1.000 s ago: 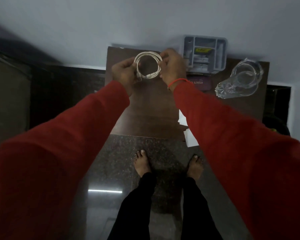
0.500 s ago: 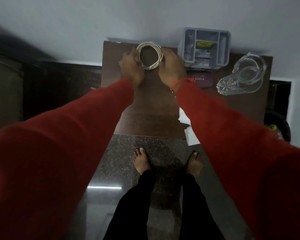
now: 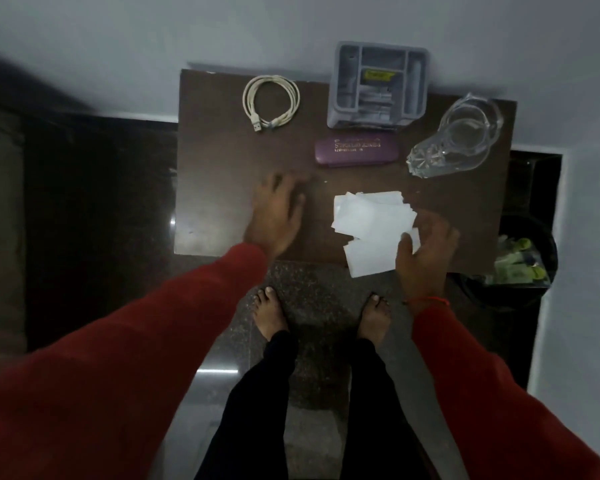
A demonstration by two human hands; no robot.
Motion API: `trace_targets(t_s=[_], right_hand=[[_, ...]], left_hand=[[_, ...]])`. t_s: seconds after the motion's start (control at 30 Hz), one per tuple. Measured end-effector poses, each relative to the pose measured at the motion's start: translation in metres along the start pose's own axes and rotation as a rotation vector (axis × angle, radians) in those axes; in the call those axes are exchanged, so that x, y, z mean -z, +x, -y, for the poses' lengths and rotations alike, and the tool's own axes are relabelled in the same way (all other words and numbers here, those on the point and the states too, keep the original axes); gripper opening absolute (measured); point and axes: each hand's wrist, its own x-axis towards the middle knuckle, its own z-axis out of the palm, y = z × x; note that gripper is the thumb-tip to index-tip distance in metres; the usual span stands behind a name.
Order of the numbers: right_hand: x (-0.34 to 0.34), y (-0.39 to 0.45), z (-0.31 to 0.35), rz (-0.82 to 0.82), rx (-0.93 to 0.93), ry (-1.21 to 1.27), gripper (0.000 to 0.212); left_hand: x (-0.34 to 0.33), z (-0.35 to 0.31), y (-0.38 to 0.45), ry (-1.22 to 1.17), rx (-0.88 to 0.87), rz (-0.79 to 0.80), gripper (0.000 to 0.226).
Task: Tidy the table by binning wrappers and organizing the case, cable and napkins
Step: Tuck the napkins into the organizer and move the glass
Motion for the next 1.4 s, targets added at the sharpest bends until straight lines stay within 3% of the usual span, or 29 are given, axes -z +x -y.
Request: trace_targets(t_s=[0.13,0.2,0.27,0.3,0.43,0.53,0.67,0.8,0.97,1.1,1.2,1.27,1.4], right_hand=[[-0.005,-0.010,-0.003,-0.027,-0.566,0.081,0.081],[-0.009,-0.009,-0.005,0.022,-0.826,0.254,0.098],[-0.014,-0.007,-0.010,0.063,-0.978,0.511,0.113],[-0.016,-0.007,-0.011,0.060,-1.008,0.591,0.109],[-0.016,-0.012,-0.006,-0.051,-0.931,0.635,0.079],[-0.013,-0.013,-0.015,-0.027,-0.916,0.629,0.054],[-0.005,-0.013,-0.024,0.069,-0.919,0.542,0.032],[0.006,-0.016,-0.011,0.056,-0.718,0.573,0.013],[0.026,-0.014,0.018,0.055,-0.425,0.784,0.018],[0.038,0.004,0.049,0.158,-0.424,1.089,0.033],[0.047,0.018,0.066,0.342,-0.418,1.293,0.039],[0.047,0.025,0.074,0.428,-0.405,1.234,0.031],[0.028,0.028,0.083,0.421,-0.310,0.751,0.018]], left_hand=[[-0.038,-0.041,-0.006,0.064,-0.196,0.124,0.036],[-0.057,-0.059,0.002,0.179,-0.224,0.191,0.044],[-0.073,-0.074,0.008,0.319,-0.229,0.264,0.053],[-0.080,-0.079,0.010,0.386,-0.220,0.291,0.057],[-0.096,-0.089,0.007,0.575,-0.128,0.243,0.060],[-0.099,-0.092,0.002,0.532,-0.055,0.165,0.052],[-0.096,-0.091,0.000,0.277,0.150,0.245,0.044],[-0.073,-0.096,-0.005,-0.210,0.308,0.178,0.035],[-0.038,-0.094,-0.016,-0.660,0.501,0.029,0.054],[-0.020,-0.093,-0.018,-0.976,0.539,-0.045,0.039],[-0.014,-0.089,-0.018,-1.016,0.552,-0.081,0.036],[-0.011,-0.088,-0.019,-1.006,0.553,-0.082,0.042],[-0.007,-0.101,-0.024,-1.142,0.511,-0.006,0.046]])
